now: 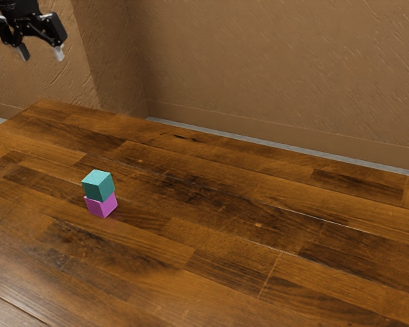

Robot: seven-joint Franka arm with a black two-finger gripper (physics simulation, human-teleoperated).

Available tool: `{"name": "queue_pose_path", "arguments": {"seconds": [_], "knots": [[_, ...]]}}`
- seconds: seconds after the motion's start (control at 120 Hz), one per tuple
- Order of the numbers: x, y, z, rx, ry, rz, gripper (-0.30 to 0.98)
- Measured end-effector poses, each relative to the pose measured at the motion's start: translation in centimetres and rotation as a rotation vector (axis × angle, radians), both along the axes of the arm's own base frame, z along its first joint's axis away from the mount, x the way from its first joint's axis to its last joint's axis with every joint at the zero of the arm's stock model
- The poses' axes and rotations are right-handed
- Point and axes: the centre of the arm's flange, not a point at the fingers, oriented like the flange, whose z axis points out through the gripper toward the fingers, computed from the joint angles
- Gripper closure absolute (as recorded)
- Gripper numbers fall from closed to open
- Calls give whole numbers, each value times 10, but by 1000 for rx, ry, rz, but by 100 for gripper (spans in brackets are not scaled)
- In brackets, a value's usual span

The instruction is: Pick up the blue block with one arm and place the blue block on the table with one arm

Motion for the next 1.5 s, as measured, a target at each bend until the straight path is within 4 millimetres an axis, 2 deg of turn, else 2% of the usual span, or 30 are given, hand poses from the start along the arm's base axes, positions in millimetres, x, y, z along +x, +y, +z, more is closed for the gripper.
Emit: {"name": "queue_pose_path", "arguments": {"seconds": [0.192, 0.208, 0.25, 0.292, 0.333, 0.375, 0.408, 0.533, 0.633, 0.758, 0.817, 0.883, 0.958, 1.092, 1.142, 1.25, 1.375, 1.5], "knots": [[-2, 1, 1, 0, 5, -18, 2], [-6, -1, 12, 6, -16, -25, 2], [-27, -11, 56, 26, -103, -53, 2], [-44, -22, 86, 43, -160, -82, 2], [-54, -33, 103, 59, -191, -115, 2], [-50, -39, 101, 69, -186, -137, 2], [-39, -42, 89, 75, -160, -148, 2], [38, -49, -14, 103, 48, -183, 2], [70, -24, -84, 58, 153, -174, 2], [91, -26, -164, 21, 239, -210, 2], [93, -33, -198, 10, 265, -231, 2], [87, -34, -225, 0, 274, -244, 2], [81, -29, -237, 13, 253, -253, 2], [88, -28, -238, 59, 184, -280, 2], [88, -20, -243, 67, 175, -275, 2], [101, 13, -268, 58, 166, -256, 2], [122, 21, -284, 47, 138, -290, 2], [130, 29, -309, -3, 130, -299, 2]]}}
